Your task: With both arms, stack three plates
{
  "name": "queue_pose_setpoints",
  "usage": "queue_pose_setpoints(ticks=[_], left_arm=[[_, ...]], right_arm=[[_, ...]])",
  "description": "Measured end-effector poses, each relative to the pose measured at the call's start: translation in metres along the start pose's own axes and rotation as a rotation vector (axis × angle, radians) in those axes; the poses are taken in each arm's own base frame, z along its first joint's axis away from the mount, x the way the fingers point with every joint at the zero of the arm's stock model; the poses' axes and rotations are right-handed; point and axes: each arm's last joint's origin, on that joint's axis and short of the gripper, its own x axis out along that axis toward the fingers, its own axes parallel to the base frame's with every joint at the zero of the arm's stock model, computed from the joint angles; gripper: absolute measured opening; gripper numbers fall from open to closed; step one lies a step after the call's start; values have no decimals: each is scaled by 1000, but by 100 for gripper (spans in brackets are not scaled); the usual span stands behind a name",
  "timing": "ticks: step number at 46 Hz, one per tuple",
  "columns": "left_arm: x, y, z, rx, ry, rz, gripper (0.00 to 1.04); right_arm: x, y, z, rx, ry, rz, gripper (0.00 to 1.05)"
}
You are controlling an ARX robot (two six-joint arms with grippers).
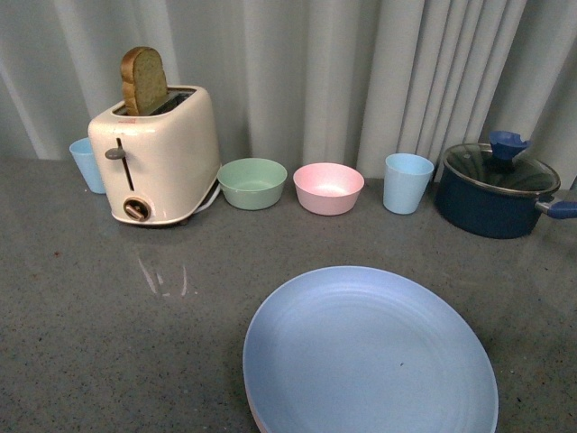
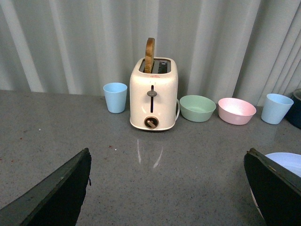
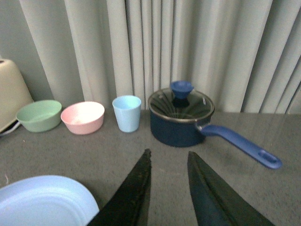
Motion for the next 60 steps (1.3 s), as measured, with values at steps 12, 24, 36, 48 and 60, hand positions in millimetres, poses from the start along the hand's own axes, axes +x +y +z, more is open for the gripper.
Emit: queue_pose_setpoints(ticks=[12, 24, 36, 48, 60], left_arm=[[0, 0, 0, 0, 0, 0, 98], [0, 0, 0, 0, 0, 0, 98], [0, 0, 0, 0, 0, 0, 98], [0, 0, 0, 0, 0, 0, 98], [0, 0, 0, 0, 0, 0, 98]], right_arm=[[-20, 0, -1, -8, 2, -3, 3], [-39, 0, 0, -8, 0, -3, 3], [-52, 0, 4, -8, -16, -3, 3], [-62, 0, 5, -8, -22, -3, 3], [-67, 0, 5, -8, -23, -3, 3]])
